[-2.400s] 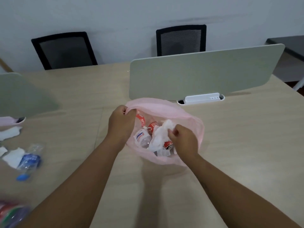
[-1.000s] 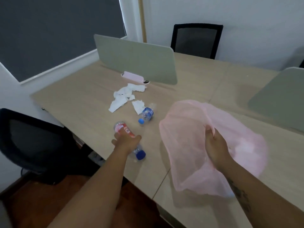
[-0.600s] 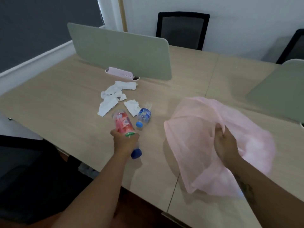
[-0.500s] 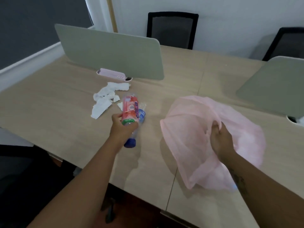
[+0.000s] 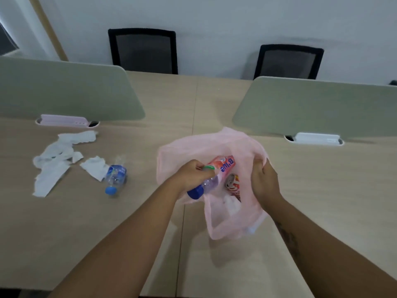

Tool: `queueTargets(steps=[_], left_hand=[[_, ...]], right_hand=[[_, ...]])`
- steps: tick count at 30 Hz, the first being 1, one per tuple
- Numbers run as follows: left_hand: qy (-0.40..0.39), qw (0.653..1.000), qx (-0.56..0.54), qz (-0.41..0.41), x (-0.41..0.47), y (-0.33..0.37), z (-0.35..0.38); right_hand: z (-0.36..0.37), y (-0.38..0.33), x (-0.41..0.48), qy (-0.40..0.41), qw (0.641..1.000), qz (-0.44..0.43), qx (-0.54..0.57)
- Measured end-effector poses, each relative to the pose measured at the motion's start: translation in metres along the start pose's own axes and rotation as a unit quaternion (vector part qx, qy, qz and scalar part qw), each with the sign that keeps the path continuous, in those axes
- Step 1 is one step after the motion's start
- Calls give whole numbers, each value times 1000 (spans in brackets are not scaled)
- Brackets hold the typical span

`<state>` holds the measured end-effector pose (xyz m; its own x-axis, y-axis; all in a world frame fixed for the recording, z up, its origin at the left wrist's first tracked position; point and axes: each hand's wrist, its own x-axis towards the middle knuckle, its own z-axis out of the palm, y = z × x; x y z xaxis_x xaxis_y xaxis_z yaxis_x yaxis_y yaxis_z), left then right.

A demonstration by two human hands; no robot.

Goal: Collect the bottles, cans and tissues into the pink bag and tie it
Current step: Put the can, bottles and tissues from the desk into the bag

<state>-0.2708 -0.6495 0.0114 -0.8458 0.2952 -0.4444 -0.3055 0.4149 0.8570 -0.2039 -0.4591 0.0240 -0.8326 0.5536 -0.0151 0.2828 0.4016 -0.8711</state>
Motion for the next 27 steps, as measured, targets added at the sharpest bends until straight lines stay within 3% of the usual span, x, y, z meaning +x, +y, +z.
queueTargets(steps=[5, 11, 18, 21, 24, 27], left_hand=[[63, 995, -80, 3, 23, 12, 29], [194, 978, -35, 70, 7, 7, 0], [449, 893, 14, 21, -41, -41, -74], [459, 885, 66, -40, -39, -80, -111], [420, 890, 133, -115, -23, -112, -140], [381, 903, 158, -122, -2, -130, -156]], right_hand=[[-10, 6, 7, -37, 999, -16, 25], [-2, -4, 23, -107, 992, -36, 52], [58, -12, 18, -209, 975, -55, 47], [88, -17, 8, -223, 972, -54, 44], [111, -19, 7, -211, 976, -52, 31], [127, -19, 8, -191, 981, -42, 8]])
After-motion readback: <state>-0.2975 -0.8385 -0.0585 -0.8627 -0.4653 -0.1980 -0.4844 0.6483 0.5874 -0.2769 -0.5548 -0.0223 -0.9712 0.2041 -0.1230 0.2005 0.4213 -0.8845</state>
